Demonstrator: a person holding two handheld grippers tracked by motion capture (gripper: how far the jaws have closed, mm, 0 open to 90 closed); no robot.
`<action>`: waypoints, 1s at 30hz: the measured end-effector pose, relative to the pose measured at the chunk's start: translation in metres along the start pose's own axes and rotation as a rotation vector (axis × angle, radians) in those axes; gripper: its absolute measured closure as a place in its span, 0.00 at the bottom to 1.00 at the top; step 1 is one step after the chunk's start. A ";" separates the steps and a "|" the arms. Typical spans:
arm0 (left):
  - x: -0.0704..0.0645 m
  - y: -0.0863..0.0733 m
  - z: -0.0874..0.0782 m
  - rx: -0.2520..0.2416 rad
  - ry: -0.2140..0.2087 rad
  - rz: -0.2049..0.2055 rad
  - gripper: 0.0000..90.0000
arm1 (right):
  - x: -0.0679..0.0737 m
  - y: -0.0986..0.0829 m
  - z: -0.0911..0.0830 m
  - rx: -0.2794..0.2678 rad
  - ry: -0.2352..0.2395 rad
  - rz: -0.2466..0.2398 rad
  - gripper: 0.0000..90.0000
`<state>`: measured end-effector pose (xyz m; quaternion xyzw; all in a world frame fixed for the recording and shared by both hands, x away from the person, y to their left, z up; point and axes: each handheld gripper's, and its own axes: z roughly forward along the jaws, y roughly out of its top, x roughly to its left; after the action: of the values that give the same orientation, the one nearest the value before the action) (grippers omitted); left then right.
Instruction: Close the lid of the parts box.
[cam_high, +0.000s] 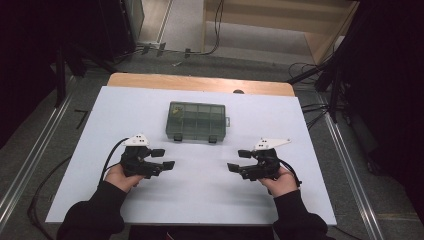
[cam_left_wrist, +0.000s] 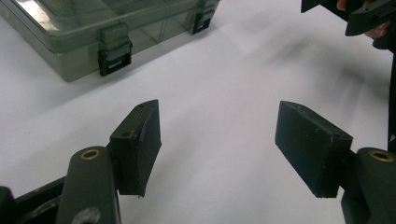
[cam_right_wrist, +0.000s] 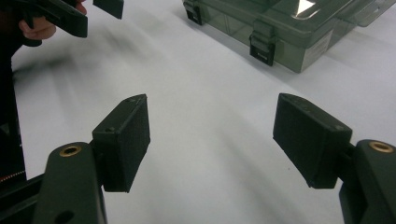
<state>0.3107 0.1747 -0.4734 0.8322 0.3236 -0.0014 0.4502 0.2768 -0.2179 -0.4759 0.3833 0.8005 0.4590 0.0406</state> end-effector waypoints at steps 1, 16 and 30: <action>-0.001 -0.001 0.000 0.000 -0.001 0.004 0.35 | 0.000 -0.001 -0.001 0.002 0.000 -0.002 0.29; -0.007 -0.019 -0.005 0.022 0.002 0.019 0.35 | 0.003 -0.023 -0.013 0.013 -0.016 0.019 0.28; -0.004 -0.034 -0.018 0.030 0.031 0.011 0.35 | 0.002 -0.043 -0.028 0.013 -0.051 0.037 0.28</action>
<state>0.2847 0.1990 -0.4870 0.8407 0.3257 0.0090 0.4325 0.2389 -0.2483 -0.4918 0.4099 0.7948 0.4447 0.0498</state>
